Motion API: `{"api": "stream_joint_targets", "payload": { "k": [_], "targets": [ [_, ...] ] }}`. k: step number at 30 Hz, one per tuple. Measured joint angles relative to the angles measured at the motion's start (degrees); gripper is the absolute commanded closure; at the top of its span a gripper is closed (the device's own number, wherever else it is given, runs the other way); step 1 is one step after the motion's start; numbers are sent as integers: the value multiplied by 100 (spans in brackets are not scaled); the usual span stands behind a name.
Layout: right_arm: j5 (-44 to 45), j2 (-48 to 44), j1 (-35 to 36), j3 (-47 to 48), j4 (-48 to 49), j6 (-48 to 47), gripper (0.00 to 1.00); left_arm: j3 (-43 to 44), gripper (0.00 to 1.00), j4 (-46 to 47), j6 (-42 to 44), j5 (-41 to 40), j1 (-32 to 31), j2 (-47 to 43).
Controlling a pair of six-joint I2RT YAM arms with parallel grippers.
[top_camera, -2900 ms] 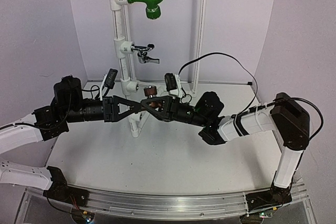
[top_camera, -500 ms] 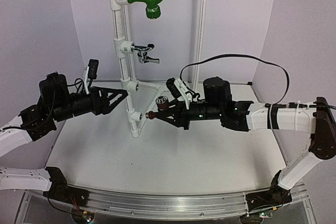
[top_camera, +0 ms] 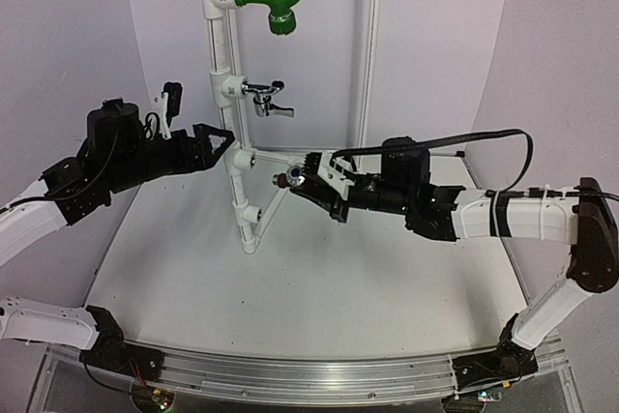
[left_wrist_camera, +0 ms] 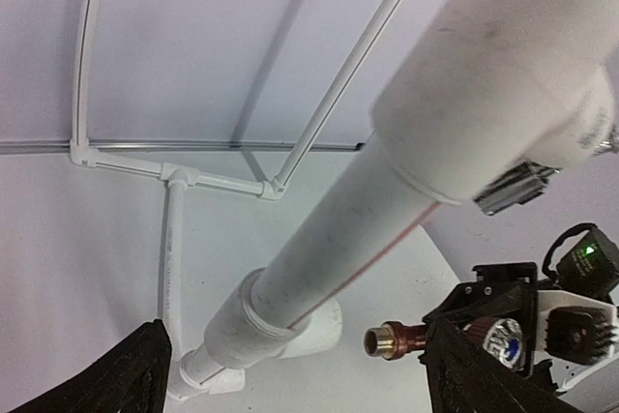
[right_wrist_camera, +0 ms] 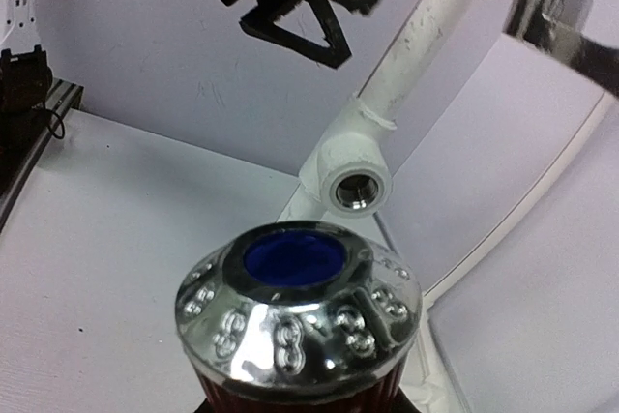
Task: Install the water faucets
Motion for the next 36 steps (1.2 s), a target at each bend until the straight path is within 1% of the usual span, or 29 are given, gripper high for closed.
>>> {"api": "stream_joint_targets", "payload": {
  "k": [5,10,14,16,18,22,25,28,31,34,36],
  "targets": [
    [-441,362,-149,140,444,-480,100,182,11,-15,171,168,211,445],
    [-756,712,-332,296,807,-689,100,240,14,12,298,666,380,681],
    [-967,895,-418,443,977,-789,100,279,16,91,315,871,472,874],
    [-1070,957,-441,529,1034,-809,100,282,19,101,330,910,488,952],
    [-1175,1012,-451,618,1099,-831,100,282,23,129,374,914,493,1013],
    [-1321,1116,-464,771,1211,-853,100,297,28,263,522,920,497,1086],
    [-1374,1184,-464,842,1270,-878,100,299,35,413,645,908,497,1093],
    [-1404,1234,-464,848,1311,-892,100,299,48,586,770,912,497,1092],
    [-1413,1287,-464,848,1382,-888,100,299,52,693,848,949,488,1092],
    [-1413,1347,-464,872,1483,-884,100,297,62,733,931,965,479,1092],
    [-1411,1391,-464,894,1576,-872,100,279,66,759,1100,939,476,1090]
  ]
}}
